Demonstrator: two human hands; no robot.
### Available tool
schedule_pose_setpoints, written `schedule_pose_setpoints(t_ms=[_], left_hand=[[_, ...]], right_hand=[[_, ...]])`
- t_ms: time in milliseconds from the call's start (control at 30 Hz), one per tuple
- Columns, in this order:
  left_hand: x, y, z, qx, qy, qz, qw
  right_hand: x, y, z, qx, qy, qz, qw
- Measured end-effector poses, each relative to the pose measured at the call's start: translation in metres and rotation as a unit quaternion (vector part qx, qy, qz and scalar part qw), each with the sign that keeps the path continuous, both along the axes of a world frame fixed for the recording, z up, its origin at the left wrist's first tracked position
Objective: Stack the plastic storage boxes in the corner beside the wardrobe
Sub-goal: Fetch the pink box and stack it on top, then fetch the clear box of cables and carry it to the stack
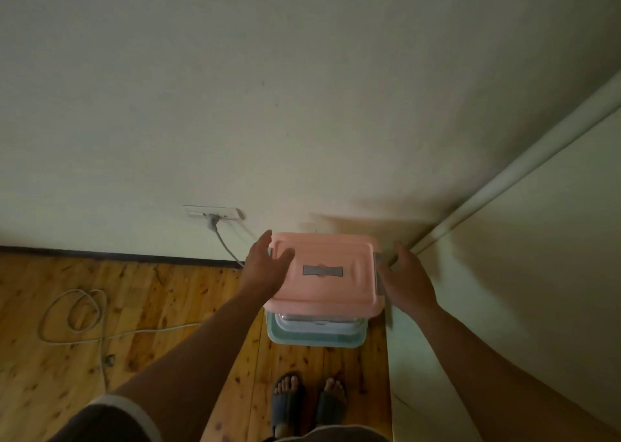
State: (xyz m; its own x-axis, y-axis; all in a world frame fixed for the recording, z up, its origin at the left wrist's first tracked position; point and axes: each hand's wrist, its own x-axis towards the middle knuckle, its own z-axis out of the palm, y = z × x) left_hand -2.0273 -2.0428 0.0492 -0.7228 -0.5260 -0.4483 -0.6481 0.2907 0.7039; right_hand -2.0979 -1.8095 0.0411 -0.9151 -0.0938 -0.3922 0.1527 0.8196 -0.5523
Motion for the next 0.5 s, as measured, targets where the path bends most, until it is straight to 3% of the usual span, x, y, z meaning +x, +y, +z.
schedule_pose_setpoints(t_ms=[500], left_hand=[[0.004, 0.018, 0.078, -0.048, 0.102, -0.045, 0.993]], right_hand=[[0.005, 0.009, 0.067, -0.052, 0.07, 0.021, 0.996]])
